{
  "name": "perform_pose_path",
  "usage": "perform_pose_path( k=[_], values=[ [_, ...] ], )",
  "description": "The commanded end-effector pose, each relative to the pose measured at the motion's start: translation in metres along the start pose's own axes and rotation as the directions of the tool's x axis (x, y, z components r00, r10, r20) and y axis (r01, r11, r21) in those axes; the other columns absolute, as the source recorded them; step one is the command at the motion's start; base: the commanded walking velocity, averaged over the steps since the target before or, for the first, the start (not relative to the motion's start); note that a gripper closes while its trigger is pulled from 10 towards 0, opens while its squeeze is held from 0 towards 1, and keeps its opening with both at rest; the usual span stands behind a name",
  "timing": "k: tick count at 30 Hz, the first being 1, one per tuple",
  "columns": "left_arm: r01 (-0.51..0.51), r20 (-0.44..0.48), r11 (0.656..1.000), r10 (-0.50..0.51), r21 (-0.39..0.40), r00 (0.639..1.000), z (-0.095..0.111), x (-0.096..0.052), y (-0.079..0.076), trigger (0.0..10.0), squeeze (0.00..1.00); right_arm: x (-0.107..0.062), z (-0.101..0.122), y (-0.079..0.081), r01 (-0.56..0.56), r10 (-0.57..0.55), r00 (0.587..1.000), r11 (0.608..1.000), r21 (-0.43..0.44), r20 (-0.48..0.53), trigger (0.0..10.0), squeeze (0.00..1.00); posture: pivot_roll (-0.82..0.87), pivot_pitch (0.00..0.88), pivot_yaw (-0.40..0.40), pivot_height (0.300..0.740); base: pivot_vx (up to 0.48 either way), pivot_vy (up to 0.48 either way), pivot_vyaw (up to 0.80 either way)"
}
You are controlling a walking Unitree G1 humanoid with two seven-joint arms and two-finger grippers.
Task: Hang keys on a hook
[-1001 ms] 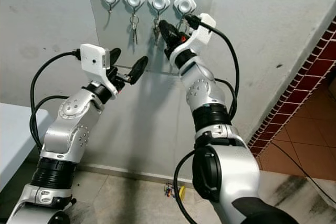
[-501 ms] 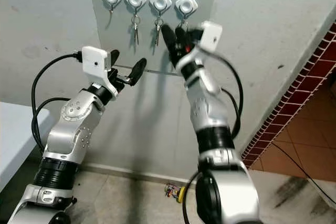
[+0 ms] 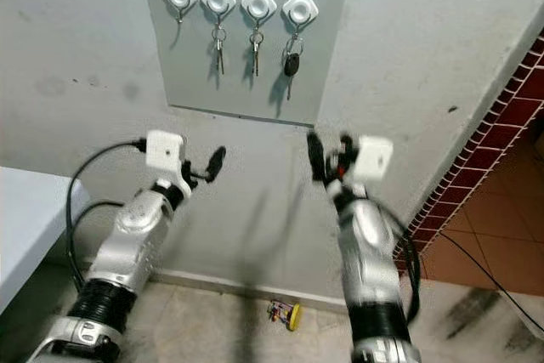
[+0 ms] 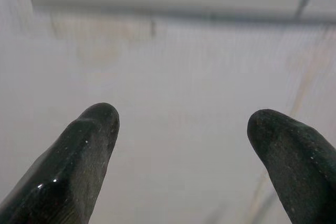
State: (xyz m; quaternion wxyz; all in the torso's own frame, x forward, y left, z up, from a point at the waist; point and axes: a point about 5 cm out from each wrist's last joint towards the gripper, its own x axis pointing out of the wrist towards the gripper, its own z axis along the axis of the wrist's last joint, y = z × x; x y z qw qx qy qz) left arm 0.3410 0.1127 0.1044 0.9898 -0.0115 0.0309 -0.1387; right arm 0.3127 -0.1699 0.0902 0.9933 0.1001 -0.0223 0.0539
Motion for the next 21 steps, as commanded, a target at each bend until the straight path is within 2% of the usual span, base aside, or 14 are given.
perform_pose_path(
  k=[1,3,4,5,6,7,8,9,11,14,16,19,20,21],
  values=[
    [-0.006,-0.014,1.0,0.005,-0.017,1.0,-0.009,-0.002,-0.001,10.0,0.0,-0.007,-0.011,-0.006,0.026,-0.026,0.999,0.999,-0.033,-0.026,10.0,1.0,-0.02,0.0,-0.011,0.74,0.0,0.0,0.0],
    [-0.007,-0.036,1.0,0.006,-0.029,0.999,-0.02,-0.004,-0.002,10.0,0.0,-0.021,-0.033,-0.013,0.051,-0.058,0.993,0.997,-0.062,-0.105,10.0,1.0,-0.03,0.0,-0.005,0.74,0.0,0.0,0.0],
    [-0.012,-0.045,0.999,0.014,0.034,0.999,-0.032,-0.009,-0.002,10.0,0.0,-0.035,-0.053,-0.018,0.072,-0.087,0.98,0.993,-0.089,-0.179,10.0,1.0,-0.03,0.0,0.002,0.74,0.0,0.0,0.0],
    [-0.012,-0.045,0.999,0.014,0.034,0.999,-0.032,-0.009,-0.002,10.0,0.0,-0.035,-0.053,-0.018,0.072,-0.087,0.98,0.993,-0.089,-0.179,10.0,1.0,-0.03,0.0,0.002,0.74,0.0,0.0,0.0],
    [-0.014,-0.045,0.997,0.017,0.077,0.999,-0.036,-0.011,-0.002,10.0,0.0,-0.042,-0.061,-0.02,0.081,-0.099,0.973,0.992,-0.093,-0.21,10.0,1.0,-0.03,0.0,0.002,0.74,0.0,0.0,0.0],
    [-0.007,-0.125,0.994,0.02,0.111,0.992,-0.056,-0.017,-0.003,10.0,0.0,-0.058,-0.081,-0.026,0.114,-0.144,0.947,0.986,-0.118,-0.288,10.0,1.0,-0.04,0.0,0.008,0.74,0.0,0.0,0.0],
    [0.004,-0.173,0.995,0.012,0.095,0.985,-0.066,-0.021,-0.003,10.0,0.0,-0.066,-0.09,-0.029,0.129,-0.167,0.929,0.982,-0.135,-0.329,10.0,1.0,-0.04,0.0,0.008,0.74,0.0,0.0,0.0],
    [0.004,-0.173,0.995,0.012,0.095,0.985,-0.066,-0.021,-0.003,10.0,0.0,-0.066,-0.09,-0.029,0.129,-0.167,0.929,0.982,-0.135,-0.329,10.0,1.0,-0.04,0.0,0.008,0.74,0.0,0.0,0.0],
    [0.022,-0.236,0.997,-0.004,0.074,0.972,-0.08,-0.028,-0.004,10.0,0.0,-0.078,-0.102,-0.033,0.127,-0.188,0.902,0.976,-0.178,-0.39,10.0,1.0,-0.04,0.0,0.012,0.74,0.0,0.0,0.0],
    [0.022,-0.364,1.0,-0.015,0.016,0.931,-0.113,-0.052,-0.001,10.0,0.0,-0.109,-0.125,-0.048,0.167,-0.279,0.815,0.952,-0.256,-0.508,10.0,1.0,-0.05,0.0,0.021,0.74,0.0,0.0,0.0],
    [0.017,-0.419,0.999,0.002,0.041,0.908,-0.124,-0.06,0.0,10.0,0.0,-0.117,-0.128,-0.052,0.187,-0.299,0.797,0.948,-0.257,-0.525,10.0,1.0,-0.05,0.0,0.024,0.74,0.0,0.0,0.0],
    [0.018,-0.498,0.999,0.003,0.037,0.867,-0.144,-0.079,0.001,10.0,0.0,-0.134,-0.134,-0.062,0.23,-0.396,0.746,0.908,-0.35,-0.536,10.0,1.0,-0.07,0.0,0.03,0.74,0.0,0.0,0.0],
    [0.018,-0.498,0.999,0.003,0.037,0.867,-0.144,-0.079,0.001,10.0,0.0,-0.134,-0.134,-0.062,0.23,-0.396,0.746,0.908,-0.35,-0.536,10.0,1.0,-0.07,0.0,0.03,0.74,0.0,0.0,0.0],
    [0.01,-0.531,0.999,0.017,0.049,0.847,-0.15,-0.085,0.002,10.0,0.0,-0.138,-0.136,-0.063,0.232,-0.405,0.729,0.905,-0.357,-0.552,10.0,1.0,-0.07,0.0,0.029,0.74,0.0,0.0,0.0]
  ],
)
